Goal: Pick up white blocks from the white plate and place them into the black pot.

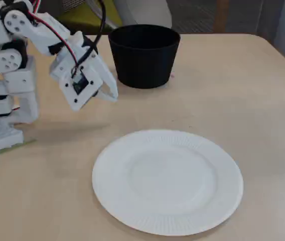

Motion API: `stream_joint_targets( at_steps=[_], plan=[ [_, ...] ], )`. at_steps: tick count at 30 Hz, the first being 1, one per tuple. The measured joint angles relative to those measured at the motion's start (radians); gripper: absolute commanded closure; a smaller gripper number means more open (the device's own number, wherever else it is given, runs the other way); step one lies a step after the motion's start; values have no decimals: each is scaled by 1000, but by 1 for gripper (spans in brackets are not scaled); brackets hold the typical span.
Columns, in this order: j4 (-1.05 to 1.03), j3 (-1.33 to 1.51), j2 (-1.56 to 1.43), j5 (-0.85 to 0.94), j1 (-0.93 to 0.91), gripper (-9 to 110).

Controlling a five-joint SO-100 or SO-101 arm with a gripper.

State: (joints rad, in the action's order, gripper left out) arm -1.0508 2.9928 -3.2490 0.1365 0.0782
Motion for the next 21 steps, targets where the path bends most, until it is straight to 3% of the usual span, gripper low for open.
stream_joint_targets(
  at_steps=[21],
  plan=[
    [15, 5, -3, -14, 6, 104]
  ],
)
